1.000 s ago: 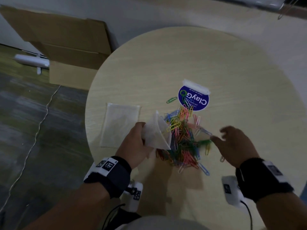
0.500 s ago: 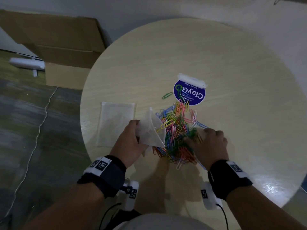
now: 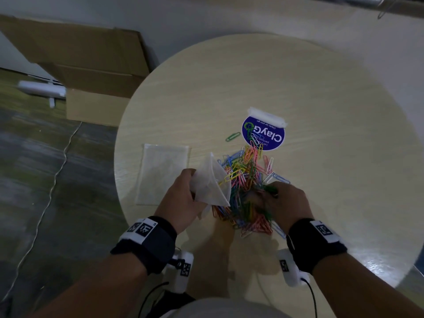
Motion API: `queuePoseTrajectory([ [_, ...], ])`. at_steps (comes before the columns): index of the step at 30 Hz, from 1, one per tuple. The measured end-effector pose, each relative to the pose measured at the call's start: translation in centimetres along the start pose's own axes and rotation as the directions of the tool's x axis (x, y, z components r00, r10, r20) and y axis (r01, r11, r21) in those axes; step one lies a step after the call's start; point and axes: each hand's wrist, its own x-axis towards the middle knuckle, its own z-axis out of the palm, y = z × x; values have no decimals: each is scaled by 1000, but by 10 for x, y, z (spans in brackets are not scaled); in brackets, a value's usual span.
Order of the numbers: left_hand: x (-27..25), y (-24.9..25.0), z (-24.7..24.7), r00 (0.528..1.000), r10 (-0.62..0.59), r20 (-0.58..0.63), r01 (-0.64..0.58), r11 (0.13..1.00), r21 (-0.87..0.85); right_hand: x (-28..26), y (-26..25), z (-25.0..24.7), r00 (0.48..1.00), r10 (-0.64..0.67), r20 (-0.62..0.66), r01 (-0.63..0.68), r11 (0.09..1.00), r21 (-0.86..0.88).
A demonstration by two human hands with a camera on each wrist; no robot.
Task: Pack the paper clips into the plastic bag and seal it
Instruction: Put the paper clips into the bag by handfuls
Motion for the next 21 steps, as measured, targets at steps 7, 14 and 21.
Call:
queuePoseTrajectory([
  [7,1,-2,1,1000,9,12,-9,1000,-21,-14,-12,-56,994,-1,-112,29,968,250],
  [14,4,-4,6,999,22,-27,-23,998,-52,-35,-74,-89,975,-145,-169,201,899,388],
  [21,4,-3,9,999,31,-33,-35,993,-110,-32,-107,-61,935,-354,-8,353,929,112],
])
